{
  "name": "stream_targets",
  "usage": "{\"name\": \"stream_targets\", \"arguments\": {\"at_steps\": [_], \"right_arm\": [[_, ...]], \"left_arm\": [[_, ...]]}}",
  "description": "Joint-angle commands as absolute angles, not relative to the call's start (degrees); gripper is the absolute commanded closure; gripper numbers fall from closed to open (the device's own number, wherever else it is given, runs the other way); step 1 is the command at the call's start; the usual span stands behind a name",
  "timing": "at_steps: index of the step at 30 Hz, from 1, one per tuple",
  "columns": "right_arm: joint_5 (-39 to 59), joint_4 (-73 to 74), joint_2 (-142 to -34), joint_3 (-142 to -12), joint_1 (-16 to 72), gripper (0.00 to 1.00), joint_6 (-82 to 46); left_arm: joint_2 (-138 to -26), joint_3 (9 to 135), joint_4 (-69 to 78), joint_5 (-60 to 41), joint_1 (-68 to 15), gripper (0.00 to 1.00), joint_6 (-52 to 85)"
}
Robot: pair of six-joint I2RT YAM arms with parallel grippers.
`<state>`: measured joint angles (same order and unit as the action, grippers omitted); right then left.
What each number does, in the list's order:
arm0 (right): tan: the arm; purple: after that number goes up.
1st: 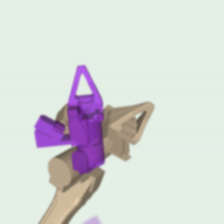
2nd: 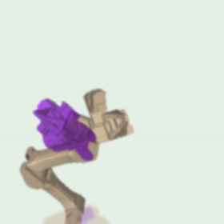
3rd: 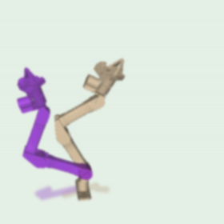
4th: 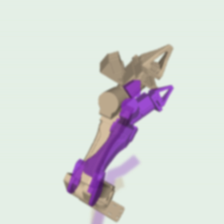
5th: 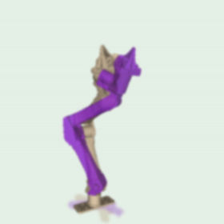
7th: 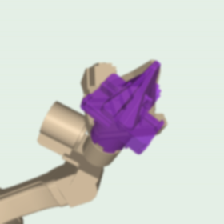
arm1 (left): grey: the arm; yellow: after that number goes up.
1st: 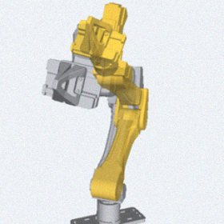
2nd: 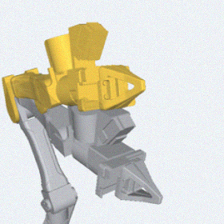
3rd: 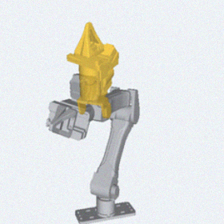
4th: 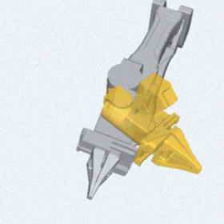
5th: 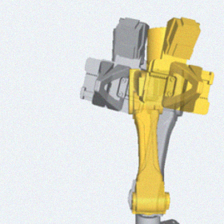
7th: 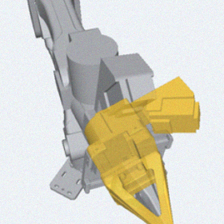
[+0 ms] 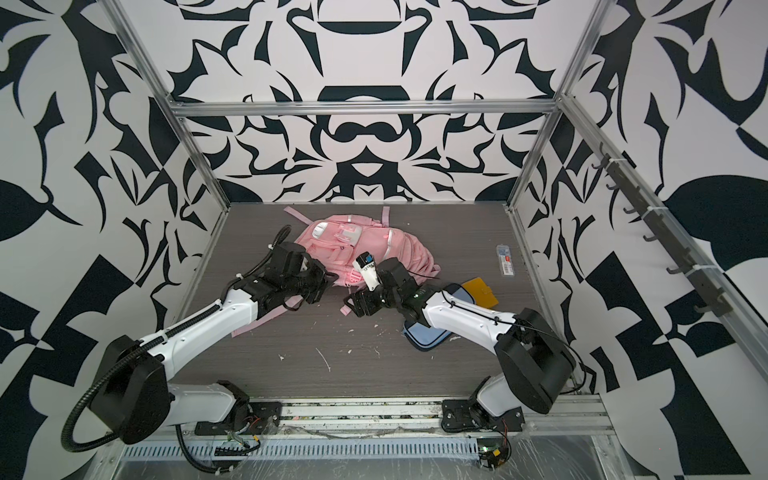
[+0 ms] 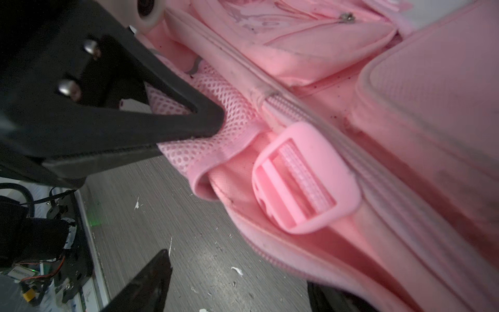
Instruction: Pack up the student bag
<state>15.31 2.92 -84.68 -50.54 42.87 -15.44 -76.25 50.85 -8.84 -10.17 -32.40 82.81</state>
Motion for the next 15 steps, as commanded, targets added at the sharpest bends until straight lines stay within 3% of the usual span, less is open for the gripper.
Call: {"name": "stream_targets", "arguments": {"at_steps": [1, 9, 12, 15], "right_arm": [[10.0, 7.1, -85.5, -53.9, 42.6, 0.26, -15.0], [9.2, 9.3, -90.0, -57.3, 42.5, 0.37, -14.5], [5.8, 8.6, -90.6, -58.8, 42.5, 0.50, -14.4], [2.0, 7.4, -89.6, -59.6, 42.5, 0.51, -14.2]], "left_arm": [[-75.5, 54.4, -4.3, -14.2, -33.7, 1.00, 84.1], [-78.3, 58.7, -3.6, -14.5, -36.0, 1.00, 85.2], [-79.0, 60.2, -3.6, -14.4, -36.9, 1.00, 85.3], [-78.7, 60.0, -3.7, -14.4, -37.2, 1.00, 85.5]]}}
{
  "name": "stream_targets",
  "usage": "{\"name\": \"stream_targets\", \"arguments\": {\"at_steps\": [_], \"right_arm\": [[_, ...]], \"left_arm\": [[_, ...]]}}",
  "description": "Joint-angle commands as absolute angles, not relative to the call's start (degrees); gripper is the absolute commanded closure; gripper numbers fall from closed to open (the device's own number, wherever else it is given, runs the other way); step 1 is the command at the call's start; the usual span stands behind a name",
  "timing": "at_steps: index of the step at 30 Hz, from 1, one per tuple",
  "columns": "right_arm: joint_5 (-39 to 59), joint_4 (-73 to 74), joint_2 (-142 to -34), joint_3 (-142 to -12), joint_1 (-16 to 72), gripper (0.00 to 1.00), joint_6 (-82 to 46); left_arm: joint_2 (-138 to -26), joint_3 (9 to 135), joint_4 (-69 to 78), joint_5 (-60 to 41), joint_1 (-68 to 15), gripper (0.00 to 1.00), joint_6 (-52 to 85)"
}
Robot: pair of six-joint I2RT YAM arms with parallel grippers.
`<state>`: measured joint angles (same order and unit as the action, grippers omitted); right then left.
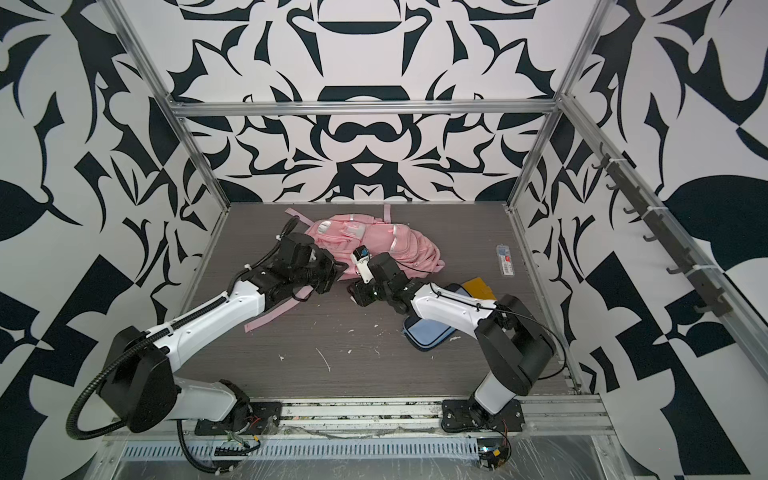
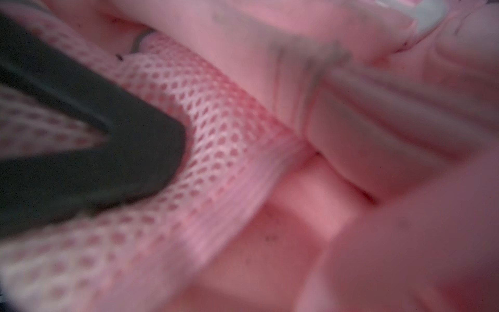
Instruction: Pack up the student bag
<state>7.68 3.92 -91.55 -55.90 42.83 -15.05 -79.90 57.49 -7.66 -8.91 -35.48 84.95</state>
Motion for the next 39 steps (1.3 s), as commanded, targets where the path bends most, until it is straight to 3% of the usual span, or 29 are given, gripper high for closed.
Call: {"name": "stream_targets", "arguments": {"at_steps": [1, 5, 8, 10, 12, 16, 23, 27, 39], "right_arm": [[0.4, 6.9, -89.1, -59.7, 42.5, 0.50, -14.2], [-4.7, 7.9, -85.7, -57.2, 42.5, 0.34, -15.0], [-5.6, 9.3, -83.3, -55.3, 42.5, 0.31, -15.4], [-6.2, 9.3, -82.7, -55.1, 42.5, 0.40, -15.7], [-6.4, 9.4, -82.4, -55.0, 42.5, 0.59, -15.8], [-6.2, 8.2, -82.9, -55.5, 42.5, 0.67, -15.9], [-6.5, 7.4, -81.2, -54.4, 42.5, 0.93, -15.6], [-7.1, 7.0, -79.2, -52.5, 42.4, 1.00, -15.0], [-7.7, 3.2, -71.6, -44.8, 38.8, 1.00, -18.3]], "left_arm": [[-78.5, 59.8, -3.7, -14.3, -37.2, 1.00, 85.6], [-77.6, 58.7, -3.7, -13.6, -37.2, 1.00, 86.1], [-77.3, 58.3, -3.2, -13.5, -37.2, 1.00, 86.7], [-77.6, 58.3, -3.0, -13.7, -37.2, 1.00, 86.8], [-77.9, 58.2, -2.5, -13.8, -37.2, 1.00, 87.1], [-78.5, 58.3, -1.8, -14.1, -37.2, 1.00, 87.3], [-78.9, 57.8, -0.8, -14.2, -37.2, 1.00, 87.8], [-78.6, 57.1, -0.5, -13.7, -37.2, 1.00, 88.0], [-74.0, 51.4, -3.9, -5.4, -29.2, 1.00, 84.6]]}}
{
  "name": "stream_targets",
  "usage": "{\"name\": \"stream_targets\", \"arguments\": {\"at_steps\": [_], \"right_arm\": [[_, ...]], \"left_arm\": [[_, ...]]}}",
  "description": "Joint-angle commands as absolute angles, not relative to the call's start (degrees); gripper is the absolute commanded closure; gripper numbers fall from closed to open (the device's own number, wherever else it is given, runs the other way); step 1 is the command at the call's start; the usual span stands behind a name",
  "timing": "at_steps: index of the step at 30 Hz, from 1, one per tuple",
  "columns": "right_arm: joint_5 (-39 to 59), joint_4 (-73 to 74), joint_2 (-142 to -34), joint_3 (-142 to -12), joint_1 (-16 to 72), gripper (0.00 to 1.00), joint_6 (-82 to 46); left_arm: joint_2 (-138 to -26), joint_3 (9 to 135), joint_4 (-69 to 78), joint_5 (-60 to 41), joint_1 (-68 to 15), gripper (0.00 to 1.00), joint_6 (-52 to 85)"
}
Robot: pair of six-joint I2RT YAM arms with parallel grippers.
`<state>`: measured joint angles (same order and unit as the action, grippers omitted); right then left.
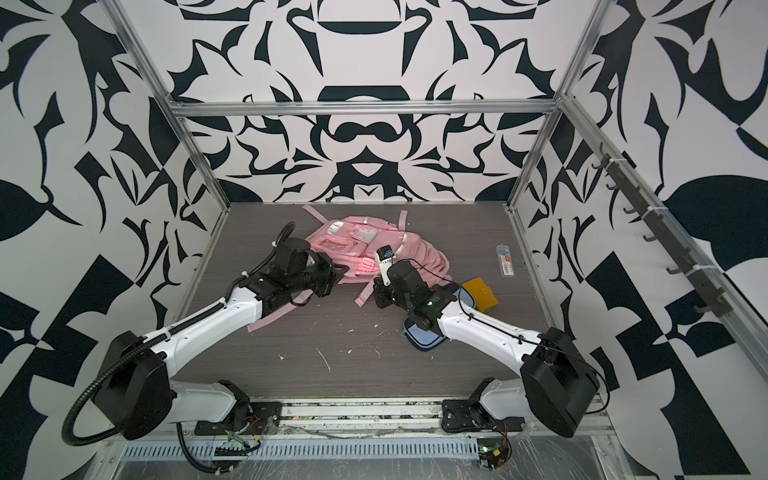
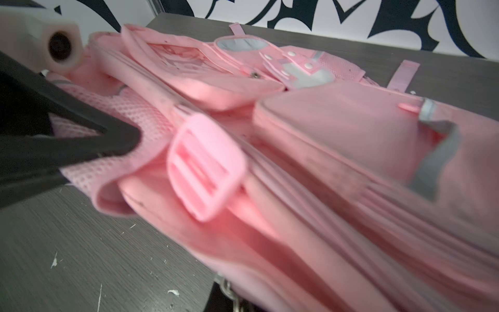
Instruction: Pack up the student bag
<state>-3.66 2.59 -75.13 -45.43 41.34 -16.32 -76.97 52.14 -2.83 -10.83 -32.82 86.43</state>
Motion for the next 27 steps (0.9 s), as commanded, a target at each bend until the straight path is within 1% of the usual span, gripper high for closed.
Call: {"name": "stream_targets", "arguments": {"at_steps": [1, 7, 10, 14, 16, 18, 19, 22, 23, 24, 25, 26, 27], "right_arm": [[-7.7, 2.8, -71.2, -44.4, 38.4, 1.00, -18.5], [-6.8, 0.1, -68.7, -42.7, 35.3, 1.00, -19.5], [-5.9, -1.1, -68.0, -42.2, 34.0, 1.00, -19.7], [-5.3, -1.8, -67.4, -41.3, 33.4, 1.00, -19.0], [-4.8, -2.0, -67.8, -41.1, 33.1, 1.00, -18.4], [-3.3, -2.0, -68.9, -41.3, 33.1, 1.00, -17.2], [-2.2, -2.3, -69.8, -41.6, 33.2, 1.00, -16.4], [1.7, -5.1, -74.2, -45.2, 34.1, 1.00, -12.1], [3.0, -5.6, -75.6, -46.4, 35.1, 1.00, -10.7], [4.0, -5.9, -76.8, -48.0, 36.3, 1.00, -9.4], [4.7, -6.2, -77.9, -49.2, 37.4, 1.00, -8.6], [5.2, -6.7, -79.1, -50.7, 38.6, 1.00, -8.0], [5.7, -6.8, -80.4, -52.1, 39.7, 1.00, -7.5]], "left_arm": [[-73.7, 51.1, -4.2, -5.1, -28.3, 1.00, 84.3], [-73.5, 47.0, -3.6, -4.1, -22.4, 1.00, 82.4], [-71.1, 45.0, -3.7, -4.6, -18.1, 1.00, 80.7], [-70.6, 43.5, -3.9, -7.0, -12.0, 1.00, 76.5], [-71.6, 42.9, -2.4, -9.8, -9.4, 1.00, 73.9], [-72.6, 42.8, -0.8, -12.4, -7.5, 1.00, 69.7], [-74.9, 43.2, -0.9, -13.1, -7.1, 1.00, 67.1], [-78.9, 48.5, -8.7, -15.7, -7.0, 1.00, 55.0], [-80.2, 50.8, -13.2, -16.5, -7.2, 0.84, 51.0], [-80.7, 52.1, -15.7, -17.2, -7.8, 0.63, 48.5], [-80.3, 52.2, -17.3, -17.5, -8.3, 0.46, 47.1], [-79.1, 51.7, -18.5, -17.7, -8.8, 0.24, 46.1], [-77.5, 51.0, -19.6, -17.9, -9.2, 0.08, 45.5]]}}
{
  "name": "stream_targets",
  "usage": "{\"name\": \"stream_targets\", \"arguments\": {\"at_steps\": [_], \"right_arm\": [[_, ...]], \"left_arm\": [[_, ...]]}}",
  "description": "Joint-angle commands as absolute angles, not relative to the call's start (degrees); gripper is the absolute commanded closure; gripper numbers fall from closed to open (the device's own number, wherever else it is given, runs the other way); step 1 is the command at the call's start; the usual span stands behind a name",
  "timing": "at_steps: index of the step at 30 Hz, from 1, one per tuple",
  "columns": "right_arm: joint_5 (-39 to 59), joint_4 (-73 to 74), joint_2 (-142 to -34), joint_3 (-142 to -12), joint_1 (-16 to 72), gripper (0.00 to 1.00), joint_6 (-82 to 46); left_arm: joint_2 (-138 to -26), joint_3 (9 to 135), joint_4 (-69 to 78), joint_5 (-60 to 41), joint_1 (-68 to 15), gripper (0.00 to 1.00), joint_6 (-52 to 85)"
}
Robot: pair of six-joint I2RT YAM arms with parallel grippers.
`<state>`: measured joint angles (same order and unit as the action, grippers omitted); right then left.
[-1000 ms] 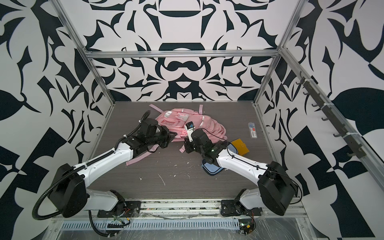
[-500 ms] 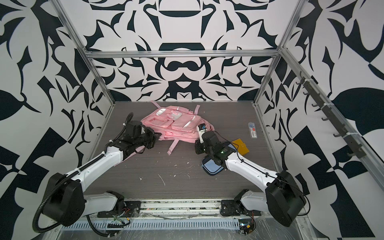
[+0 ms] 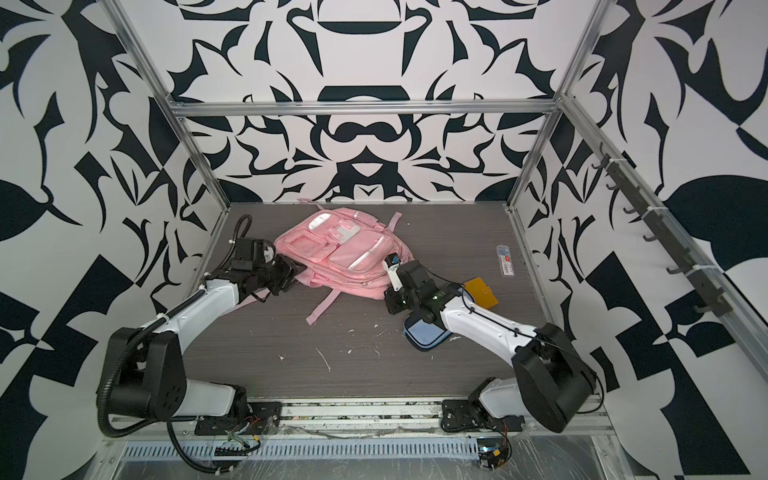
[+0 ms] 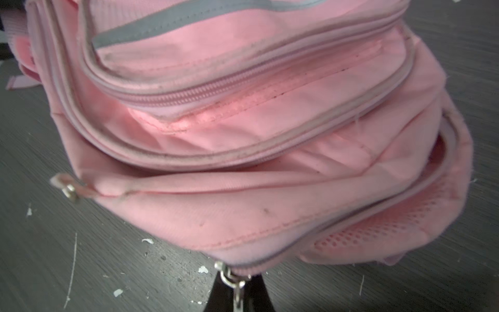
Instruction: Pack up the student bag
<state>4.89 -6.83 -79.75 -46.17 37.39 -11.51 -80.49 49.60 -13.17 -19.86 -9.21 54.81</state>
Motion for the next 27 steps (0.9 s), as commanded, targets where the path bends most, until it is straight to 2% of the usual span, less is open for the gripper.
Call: {"name": "stream_targets", "arguments": {"at_steps": [1, 6, 9, 14, 21, 23, 26, 27], "right_arm": [[6.0, -6.9, -81.4, -53.2, 40.6, 1.00, -7.4], [7.5, -6.4, -86.4, -59.5, 45.3, 1.00, -7.9], [8.4, -6.9, -89.7, -62.9, 47.9, 1.00, -8.3], [10.0, -6.3, -93.7, -65.2, 50.7, 1.00, -10.6], [12.0, -5.6, -95.3, -64.8, 53.2, 1.00, -12.3], [12.5, -5.5, -95.4, -64.6, 53.8, 1.00, -12.5], [12.3, -5.3, -95.6, -64.1, 54.5, 1.00, -13.0], [12.1, -5.1, -95.5, -63.8, 54.6, 1.00, -13.4]], "left_arm": [[-76.0, 50.1, -20.7, -18.2, -9.3, 0.01, 45.2], [-64.0, 43.6, -26.9, -19.7, -10.5, 0.01, 47.9], [-57.7, 39.3, -27.1, -19.7, -14.4, 0.05, 52.6], [-53.1, 30.6, -14.6, -20.5, -19.4, 0.08, 62.1], [-62.9, 29.3, -0.2, -20.1, -20.3, 0.14, 65.7], [-66.8, 29.8, 3.2, -19.7, -21.4, 0.23, 66.3], [-71.4, 31.1, 6.6, -19.5, -22.8, 0.29, 66.5], [-72.5, 31.4, 7.2, -19.5, -23.2, 0.37, 66.5]]}}
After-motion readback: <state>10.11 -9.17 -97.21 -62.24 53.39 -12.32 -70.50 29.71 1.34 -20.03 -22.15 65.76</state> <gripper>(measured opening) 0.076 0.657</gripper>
